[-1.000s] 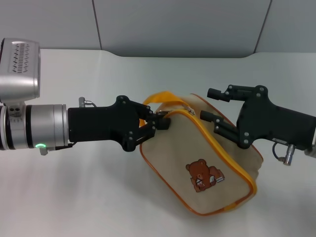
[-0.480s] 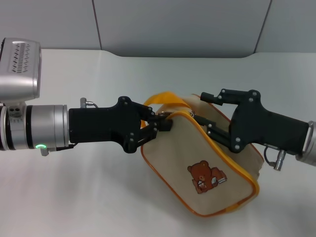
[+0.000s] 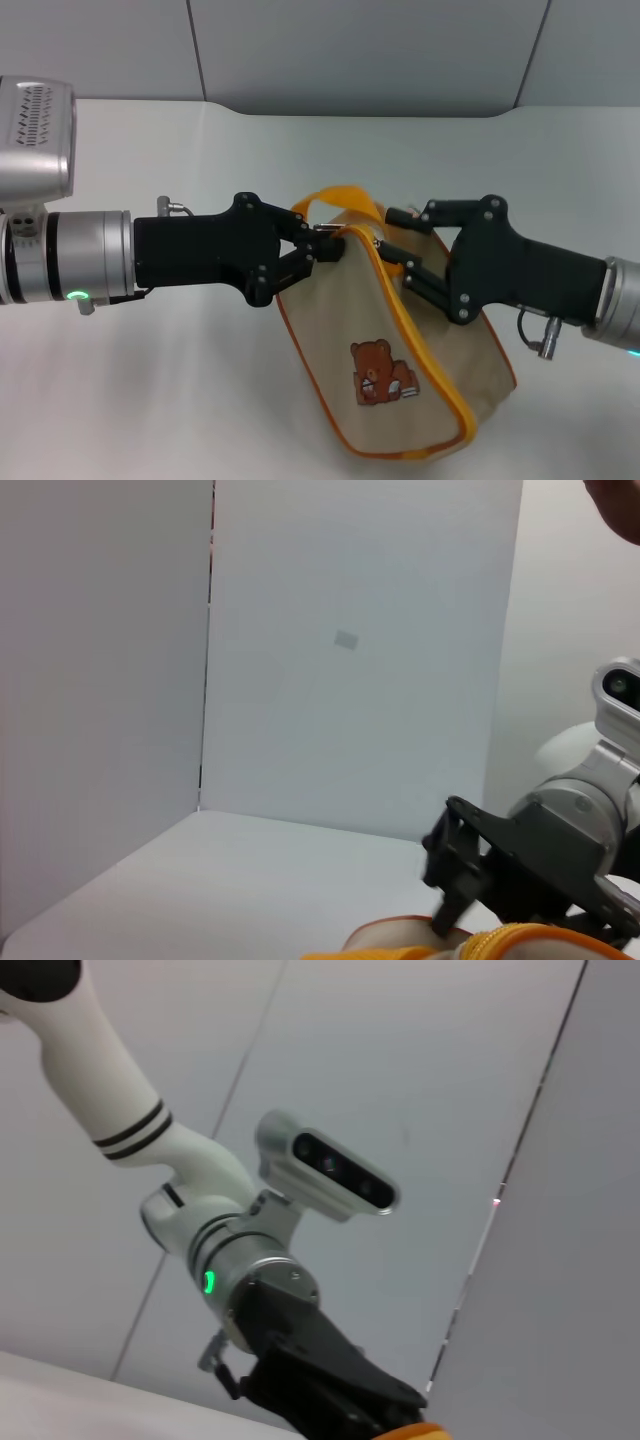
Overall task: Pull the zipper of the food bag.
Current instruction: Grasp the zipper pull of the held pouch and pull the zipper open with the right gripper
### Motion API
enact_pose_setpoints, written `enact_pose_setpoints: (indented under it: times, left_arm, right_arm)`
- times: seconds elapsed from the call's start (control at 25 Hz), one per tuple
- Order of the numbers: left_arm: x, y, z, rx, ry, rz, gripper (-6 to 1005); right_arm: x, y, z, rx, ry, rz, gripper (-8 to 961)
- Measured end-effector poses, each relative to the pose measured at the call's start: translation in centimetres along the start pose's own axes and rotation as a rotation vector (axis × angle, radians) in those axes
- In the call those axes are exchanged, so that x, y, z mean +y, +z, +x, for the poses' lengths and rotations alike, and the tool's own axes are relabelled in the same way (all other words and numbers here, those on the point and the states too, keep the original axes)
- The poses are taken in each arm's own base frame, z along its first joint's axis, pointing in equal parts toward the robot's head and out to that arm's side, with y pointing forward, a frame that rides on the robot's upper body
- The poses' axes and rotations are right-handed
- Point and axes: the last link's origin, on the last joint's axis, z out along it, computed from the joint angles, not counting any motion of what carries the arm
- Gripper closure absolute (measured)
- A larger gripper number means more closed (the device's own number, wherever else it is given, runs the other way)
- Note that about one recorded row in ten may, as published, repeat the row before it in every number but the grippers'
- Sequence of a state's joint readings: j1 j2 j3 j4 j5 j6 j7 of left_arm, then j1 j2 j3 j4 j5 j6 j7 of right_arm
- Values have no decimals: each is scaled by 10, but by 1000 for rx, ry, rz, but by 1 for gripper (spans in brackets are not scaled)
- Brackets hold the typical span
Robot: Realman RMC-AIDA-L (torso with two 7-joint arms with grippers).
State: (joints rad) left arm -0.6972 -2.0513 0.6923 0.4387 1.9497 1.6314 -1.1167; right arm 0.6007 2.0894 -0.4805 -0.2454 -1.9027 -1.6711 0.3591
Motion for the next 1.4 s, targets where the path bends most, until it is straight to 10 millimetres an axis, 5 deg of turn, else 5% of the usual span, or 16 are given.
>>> enact_pose_setpoints:
  times: [0.24, 0.56, 0.8, 1.12, 1.4]
  left_arm:
    - [0, -1, -1, 0, -2, 2, 934]
    - [1, 0, -1, 1, -4, 1, 934]
    - [-2, -5, -2, 35, -22, 50, 934]
    - [-11, -16, -4, 57, -52, 141, 933]
    - [-12, -16, -5, 55, -61, 151, 933]
  right_arm:
    - [2, -1, 0, 1, 3, -2, 624]
    - [1, 0, 2, 14, 7, -15, 955]
    - [8, -6, 4, 32, 34, -44, 953]
    - [20, -57, 0, 118, 214, -132, 951]
    - [23, -65, 4, 187, 260, -185, 949]
